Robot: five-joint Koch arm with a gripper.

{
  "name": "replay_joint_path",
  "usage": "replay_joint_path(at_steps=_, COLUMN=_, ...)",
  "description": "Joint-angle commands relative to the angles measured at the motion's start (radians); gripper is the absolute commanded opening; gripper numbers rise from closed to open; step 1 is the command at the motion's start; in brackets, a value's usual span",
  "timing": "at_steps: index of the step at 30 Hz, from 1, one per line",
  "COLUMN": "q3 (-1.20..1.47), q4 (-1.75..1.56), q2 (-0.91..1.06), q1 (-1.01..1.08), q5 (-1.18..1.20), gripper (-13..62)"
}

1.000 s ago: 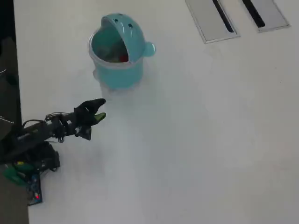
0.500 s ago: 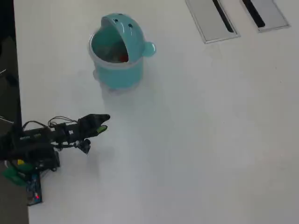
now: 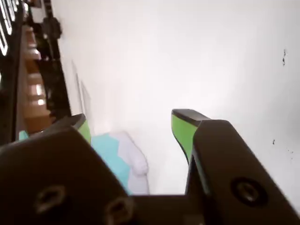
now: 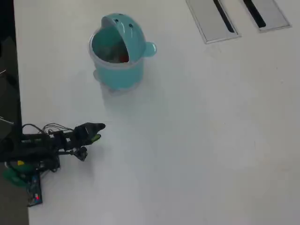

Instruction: Grasp RGB lego blocks and put them in the bin one by one.

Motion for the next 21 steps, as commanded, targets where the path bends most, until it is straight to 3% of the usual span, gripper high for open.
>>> replay_joint_path(at_steps=1, q3=-0.002, q4=-0.123, q2=0.074, q1=-0.011, q5=-0.003, gripper=32.4)
replay_joint_path(at_steps=21, q3=0.255, q4=-0.238, q2=0.071, q1=-0.009, q5=-0.087, gripper=32.6)
